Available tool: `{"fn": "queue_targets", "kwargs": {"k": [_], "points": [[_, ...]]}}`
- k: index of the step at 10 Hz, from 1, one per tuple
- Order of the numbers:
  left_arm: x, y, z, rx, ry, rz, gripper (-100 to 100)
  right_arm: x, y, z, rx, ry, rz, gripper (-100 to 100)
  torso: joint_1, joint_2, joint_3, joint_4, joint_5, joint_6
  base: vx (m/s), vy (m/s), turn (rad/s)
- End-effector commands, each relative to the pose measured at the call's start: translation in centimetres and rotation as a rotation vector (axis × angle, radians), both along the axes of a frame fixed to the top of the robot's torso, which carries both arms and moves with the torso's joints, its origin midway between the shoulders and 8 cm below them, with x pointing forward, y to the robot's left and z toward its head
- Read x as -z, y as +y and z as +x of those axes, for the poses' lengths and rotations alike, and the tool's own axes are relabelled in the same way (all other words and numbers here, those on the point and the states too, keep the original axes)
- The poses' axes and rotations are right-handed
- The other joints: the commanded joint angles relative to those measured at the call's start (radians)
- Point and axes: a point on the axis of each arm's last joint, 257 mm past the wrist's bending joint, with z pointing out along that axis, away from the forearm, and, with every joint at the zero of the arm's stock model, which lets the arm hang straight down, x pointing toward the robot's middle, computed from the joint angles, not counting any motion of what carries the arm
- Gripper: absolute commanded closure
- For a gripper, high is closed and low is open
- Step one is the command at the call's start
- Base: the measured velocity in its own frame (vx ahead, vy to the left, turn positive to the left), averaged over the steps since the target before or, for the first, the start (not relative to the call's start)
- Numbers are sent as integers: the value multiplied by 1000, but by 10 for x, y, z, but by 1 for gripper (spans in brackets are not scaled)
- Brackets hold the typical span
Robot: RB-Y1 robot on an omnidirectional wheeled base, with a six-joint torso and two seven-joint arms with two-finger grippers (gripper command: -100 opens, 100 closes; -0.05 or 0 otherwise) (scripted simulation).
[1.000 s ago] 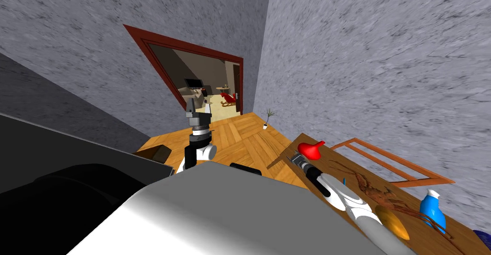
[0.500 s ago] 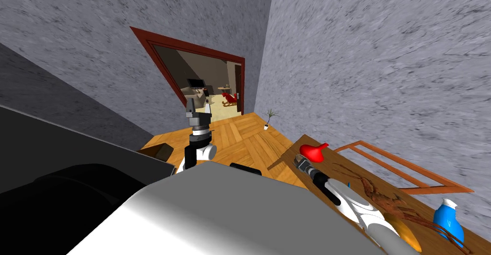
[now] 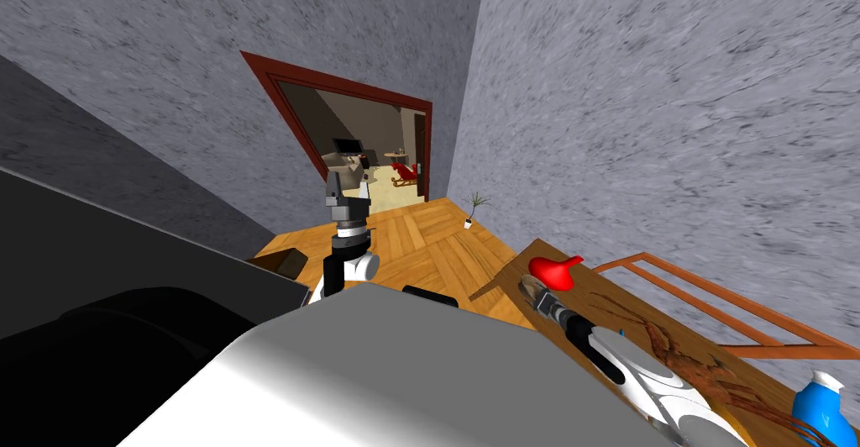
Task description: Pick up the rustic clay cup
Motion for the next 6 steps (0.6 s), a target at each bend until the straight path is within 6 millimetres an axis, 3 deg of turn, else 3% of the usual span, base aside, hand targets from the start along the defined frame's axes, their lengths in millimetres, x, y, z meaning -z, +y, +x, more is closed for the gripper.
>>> {"fn": "queue_targets", "kwargs": {"k": [1,2,3,4,5,6], "points": [[0,0,0,0,0,0,0,10,-16,-22,-10,54,-41,-100,0,0,0,0,0,0,27,-20,69],[0,0,0,0,0,0,0,10,-16,-22,-10,54,-41,-100,-1,0,0,0,0,0,19,-18,15],[0,0,0,0,0,0,0,17,-20,-34,-13,82,-52,-100,0,0,0,0,0,0,19,-16,16],[0,0,0,0,0,0,0,14,-19,-29,-7,66,-45,-100,0,0,0,0,0,0,9,-8,3],[0,0,0,0,0,0,0,15,-19,-31,-11,70,-47,0,0,0,0,0,0,0,0,0,0],[0,0,0,0,0,0,0,17,-7,-30,-39,69,-61,-100,1,1,0,0,0,0,48,-39,-136]]}}
